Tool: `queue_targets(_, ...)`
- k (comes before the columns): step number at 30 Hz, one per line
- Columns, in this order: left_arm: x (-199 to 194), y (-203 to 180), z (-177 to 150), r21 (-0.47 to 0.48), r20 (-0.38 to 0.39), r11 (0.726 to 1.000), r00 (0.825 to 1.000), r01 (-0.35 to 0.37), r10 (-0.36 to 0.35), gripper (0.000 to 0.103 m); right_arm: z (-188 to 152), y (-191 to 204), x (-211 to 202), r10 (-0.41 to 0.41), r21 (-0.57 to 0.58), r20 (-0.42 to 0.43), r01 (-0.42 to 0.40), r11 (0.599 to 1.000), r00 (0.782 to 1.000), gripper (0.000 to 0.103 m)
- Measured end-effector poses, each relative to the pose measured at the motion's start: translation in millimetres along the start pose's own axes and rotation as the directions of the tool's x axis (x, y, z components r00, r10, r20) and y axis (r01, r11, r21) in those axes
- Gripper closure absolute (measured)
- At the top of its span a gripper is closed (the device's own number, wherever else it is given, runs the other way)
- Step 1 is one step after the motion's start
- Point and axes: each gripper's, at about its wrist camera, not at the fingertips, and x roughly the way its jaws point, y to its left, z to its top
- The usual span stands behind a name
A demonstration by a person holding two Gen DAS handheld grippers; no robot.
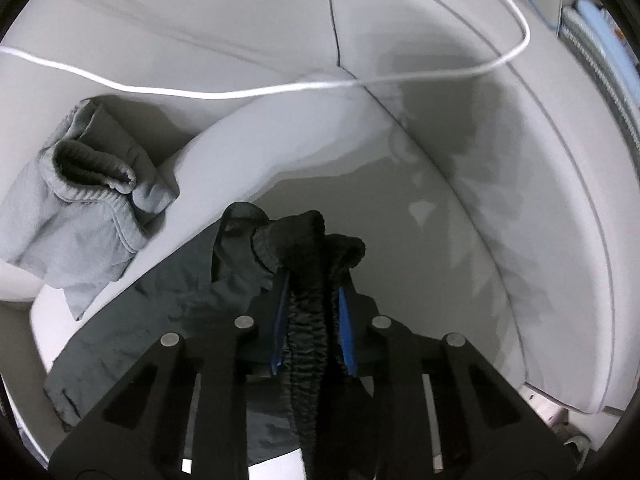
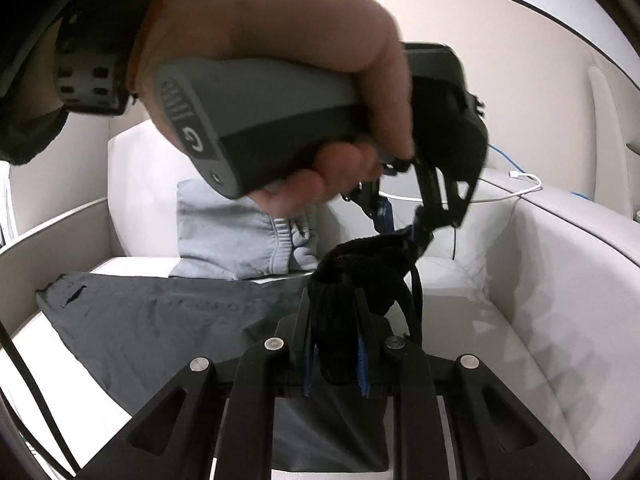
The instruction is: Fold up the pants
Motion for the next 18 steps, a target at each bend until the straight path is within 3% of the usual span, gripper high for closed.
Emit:
queue_targets(5,-26,41,-13,-0.069,0.066,0.993,0.994,0.097,-0.092,0.085,6,5,-10,0.008,0.002,0.01,-0.008,1.0,1.0,0.086)
queue_targets(10,-49,86,-33,-0.149,0.133,0.964,0.971,0.22,-0.201,0.085,22,16,-27,0.032,0.014,0.034,-0.033,0.999,0.999,0.086)
queue_targets(18,-91,145,-74,-0.19,0.226,0.934,0.939,0.303,-0.258,0.087,44,45,-42,0.094,-0.011,0.063,-0.094,0.996,0.994,0.087)
